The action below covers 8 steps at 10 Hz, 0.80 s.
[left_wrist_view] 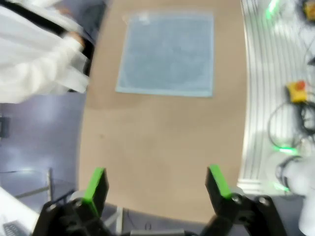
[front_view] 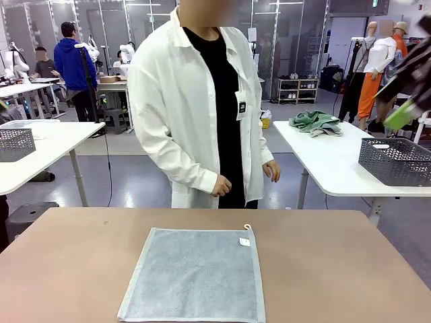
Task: Fold the towels and place them in the basket.
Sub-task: When a person lays out a Towel with hook on the table, fold it in half twice.
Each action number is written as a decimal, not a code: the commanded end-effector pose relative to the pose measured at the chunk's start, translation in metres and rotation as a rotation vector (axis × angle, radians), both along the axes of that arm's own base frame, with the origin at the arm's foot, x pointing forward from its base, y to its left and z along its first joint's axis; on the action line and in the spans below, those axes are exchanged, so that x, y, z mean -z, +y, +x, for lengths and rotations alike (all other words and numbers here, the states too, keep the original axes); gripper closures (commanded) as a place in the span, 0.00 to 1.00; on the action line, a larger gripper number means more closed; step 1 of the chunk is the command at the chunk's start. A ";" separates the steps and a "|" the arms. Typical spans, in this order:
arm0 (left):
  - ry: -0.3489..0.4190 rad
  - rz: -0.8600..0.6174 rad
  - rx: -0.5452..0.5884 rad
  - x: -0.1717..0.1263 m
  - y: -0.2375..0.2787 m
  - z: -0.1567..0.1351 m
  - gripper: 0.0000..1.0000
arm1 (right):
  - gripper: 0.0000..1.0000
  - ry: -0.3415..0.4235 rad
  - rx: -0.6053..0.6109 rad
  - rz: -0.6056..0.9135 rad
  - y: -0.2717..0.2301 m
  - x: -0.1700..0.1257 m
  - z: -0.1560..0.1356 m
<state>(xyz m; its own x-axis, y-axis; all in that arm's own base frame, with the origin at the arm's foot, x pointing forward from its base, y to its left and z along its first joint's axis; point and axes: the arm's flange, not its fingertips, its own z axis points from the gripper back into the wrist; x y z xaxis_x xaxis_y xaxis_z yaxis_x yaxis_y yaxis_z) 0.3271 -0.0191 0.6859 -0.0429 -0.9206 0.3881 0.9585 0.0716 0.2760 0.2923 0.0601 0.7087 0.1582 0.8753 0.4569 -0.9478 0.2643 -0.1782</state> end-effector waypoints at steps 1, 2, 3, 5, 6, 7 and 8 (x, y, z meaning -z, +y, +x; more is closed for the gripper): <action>0.041 0.148 0.000 0.058 -0.031 -0.003 0.00 | 0.00 0.052 0.012 -0.148 0.040 0.040 0.013; 0.076 0.231 0.001 0.091 -0.043 -0.002 0.00 | 0.00 0.067 0.036 -0.234 0.065 0.075 0.019; 0.093 0.297 0.001 0.115 -0.047 -0.004 0.00 | 0.00 0.062 0.071 -0.304 0.082 0.102 0.020; 0.073 0.360 0.004 0.147 -0.048 -0.007 0.00 | 0.00 0.054 0.089 -0.384 0.101 0.141 0.019; 0.025 0.358 0.007 0.154 -0.047 -0.007 0.00 | 0.00 0.054 0.077 -0.385 0.104 0.151 0.022; 0.022 0.378 0.003 0.157 -0.046 -0.007 0.00 | 0.00 0.071 0.062 -0.370 0.105 0.154 0.025; 0.089 0.363 0.030 0.156 -0.050 -0.003 0.00 | 0.00 0.062 0.055 -0.385 0.105 0.152 0.020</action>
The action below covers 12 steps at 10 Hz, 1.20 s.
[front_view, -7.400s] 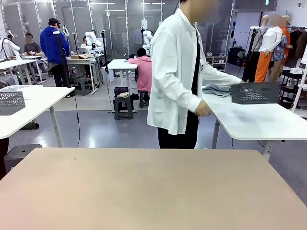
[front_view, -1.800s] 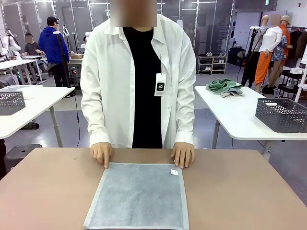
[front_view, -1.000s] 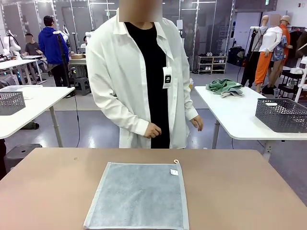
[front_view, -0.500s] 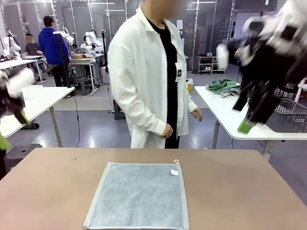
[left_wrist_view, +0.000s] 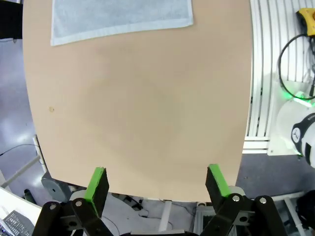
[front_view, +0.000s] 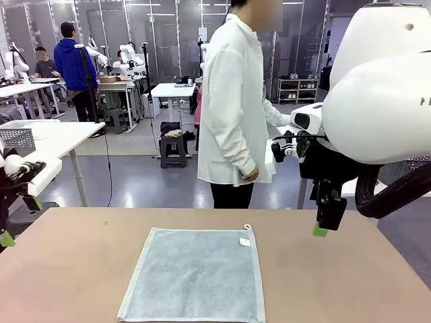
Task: Fold the towels and place them in the basket.
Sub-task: When a person lays out a Towel with hook on the table, fold it in half twice.
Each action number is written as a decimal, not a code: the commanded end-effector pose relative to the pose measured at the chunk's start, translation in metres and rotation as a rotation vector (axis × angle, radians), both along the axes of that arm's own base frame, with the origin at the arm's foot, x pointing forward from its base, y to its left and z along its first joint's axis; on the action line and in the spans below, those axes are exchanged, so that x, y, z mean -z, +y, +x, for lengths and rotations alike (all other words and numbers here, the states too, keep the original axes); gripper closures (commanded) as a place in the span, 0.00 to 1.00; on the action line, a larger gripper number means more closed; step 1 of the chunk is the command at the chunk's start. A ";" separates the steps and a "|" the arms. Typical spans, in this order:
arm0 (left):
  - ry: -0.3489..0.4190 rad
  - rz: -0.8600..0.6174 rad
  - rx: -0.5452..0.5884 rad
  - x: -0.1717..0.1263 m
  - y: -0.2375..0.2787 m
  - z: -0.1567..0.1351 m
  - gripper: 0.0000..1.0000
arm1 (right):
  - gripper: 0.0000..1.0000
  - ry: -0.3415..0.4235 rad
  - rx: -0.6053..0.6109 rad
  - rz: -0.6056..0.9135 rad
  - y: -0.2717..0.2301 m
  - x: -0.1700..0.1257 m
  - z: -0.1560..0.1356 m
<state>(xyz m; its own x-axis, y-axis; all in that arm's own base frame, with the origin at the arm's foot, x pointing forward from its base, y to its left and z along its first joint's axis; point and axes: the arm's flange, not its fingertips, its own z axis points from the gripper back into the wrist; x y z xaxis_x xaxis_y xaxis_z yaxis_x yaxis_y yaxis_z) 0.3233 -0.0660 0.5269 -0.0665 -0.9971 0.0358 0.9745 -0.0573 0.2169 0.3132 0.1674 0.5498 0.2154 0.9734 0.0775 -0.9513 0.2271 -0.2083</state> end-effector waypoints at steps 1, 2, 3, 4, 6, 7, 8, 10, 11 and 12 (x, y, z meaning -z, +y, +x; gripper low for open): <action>0.024 -0.003 -0.013 -0.003 -0.003 0.000 0.00 | 0.00 -0.010 0.012 0.006 -0.003 -0.007 -0.001; 0.024 -0.003 -0.013 -0.003 -0.003 0.000 0.00 | 0.00 -0.010 0.012 0.006 -0.003 -0.007 -0.001; 0.024 -0.003 -0.013 -0.003 -0.003 0.000 0.00 | 0.00 -0.010 0.012 0.006 -0.003 -0.007 -0.001; 0.024 -0.003 -0.013 -0.003 -0.003 0.000 0.00 | 0.00 -0.010 0.012 0.006 -0.003 -0.007 -0.001; -0.006 0.013 0.032 0.017 -0.020 -0.011 0.00 | 0.00 -0.022 -0.035 -0.034 0.008 0.004 -0.005; -0.009 0.008 0.043 0.043 -0.037 -0.015 0.00 | 0.00 -0.023 -0.067 -0.026 0.017 0.021 -0.011; -0.003 -0.003 0.056 0.067 -0.054 -0.020 0.00 | 0.00 -0.017 -0.077 -0.018 0.025 0.040 -0.016; 0.006 -0.013 0.086 0.118 -0.088 -0.027 0.00 | 0.00 0.009 -0.079 0.003 0.040 0.085 -0.023; 0.031 -0.031 0.108 0.149 -0.108 -0.031 0.00 | 0.00 0.035 -0.082 0.031 0.050 0.110 -0.026; 0.063 -0.041 0.109 0.172 -0.125 -0.038 0.00 | 0.00 0.074 -0.058 0.047 0.058 0.132 -0.027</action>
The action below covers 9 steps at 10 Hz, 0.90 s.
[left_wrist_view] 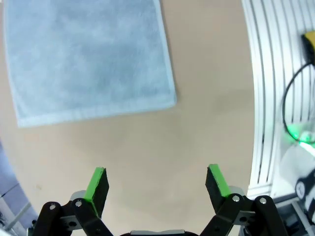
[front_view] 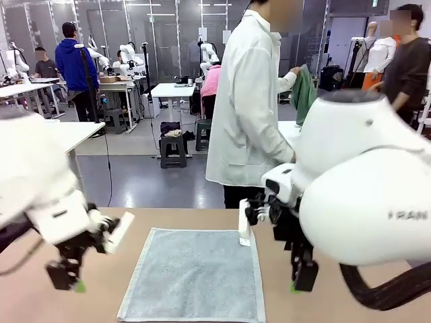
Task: Fold the towels and place them in the basket.
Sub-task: When a person lays out a Towel with hook on the table, fold it in half twice.
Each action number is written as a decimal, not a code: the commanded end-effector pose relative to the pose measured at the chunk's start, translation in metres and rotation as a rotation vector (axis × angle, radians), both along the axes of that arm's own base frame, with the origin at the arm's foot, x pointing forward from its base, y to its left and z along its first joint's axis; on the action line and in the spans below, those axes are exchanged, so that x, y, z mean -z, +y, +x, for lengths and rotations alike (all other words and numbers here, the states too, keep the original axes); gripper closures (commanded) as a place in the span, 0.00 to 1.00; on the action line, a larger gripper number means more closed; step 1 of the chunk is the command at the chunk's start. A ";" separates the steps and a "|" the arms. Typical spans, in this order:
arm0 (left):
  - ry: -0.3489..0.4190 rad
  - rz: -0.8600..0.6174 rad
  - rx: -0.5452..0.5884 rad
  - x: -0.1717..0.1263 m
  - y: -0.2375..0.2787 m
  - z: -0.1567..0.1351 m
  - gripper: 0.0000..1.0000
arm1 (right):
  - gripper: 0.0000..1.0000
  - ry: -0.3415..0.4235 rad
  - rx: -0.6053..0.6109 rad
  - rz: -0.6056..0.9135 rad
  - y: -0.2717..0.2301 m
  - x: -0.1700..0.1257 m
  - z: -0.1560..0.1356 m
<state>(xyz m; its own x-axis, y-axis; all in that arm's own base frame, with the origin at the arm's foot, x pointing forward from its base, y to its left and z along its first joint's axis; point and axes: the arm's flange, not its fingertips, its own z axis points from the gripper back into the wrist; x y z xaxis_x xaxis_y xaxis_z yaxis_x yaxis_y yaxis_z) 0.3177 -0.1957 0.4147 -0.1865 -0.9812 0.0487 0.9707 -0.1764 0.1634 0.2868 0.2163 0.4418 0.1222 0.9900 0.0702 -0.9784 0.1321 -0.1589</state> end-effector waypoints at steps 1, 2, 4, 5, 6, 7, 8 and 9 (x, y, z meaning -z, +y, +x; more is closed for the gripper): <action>0.031 -0.038 -0.016 0.079 -0.008 -0.040 0.00 | 0.00 0.049 0.064 0.042 0.016 0.041 -0.001; 0.033 -0.035 -0.010 0.092 -0.018 -0.047 0.00 | 0.00 0.054 0.067 0.037 0.022 0.053 0.000; 0.023 -0.019 -0.071 0.104 -0.021 -0.057 0.00 | 0.00 0.062 0.071 0.039 0.033 0.068 0.000; 0.001 -0.001 -0.093 0.104 -0.022 -0.062 0.00 | 0.00 0.079 0.101 0.027 0.035 0.073 -0.003; -0.023 0.001 -0.103 0.102 -0.023 -0.068 0.00 | 0.00 0.086 0.093 0.024 0.037 0.078 -0.002; -0.024 0.008 -0.098 0.101 -0.024 -0.073 0.00 | 0.00 0.106 0.063 0.006 0.040 0.084 -0.006; -0.036 0.005 -0.098 0.100 -0.022 -0.073 0.00 | 0.00 0.113 0.044 -0.013 0.043 0.091 -0.006; -0.033 0.001 -0.096 0.099 -0.020 -0.072 0.00 | 0.00 0.129 0.029 -0.029 0.048 0.098 -0.010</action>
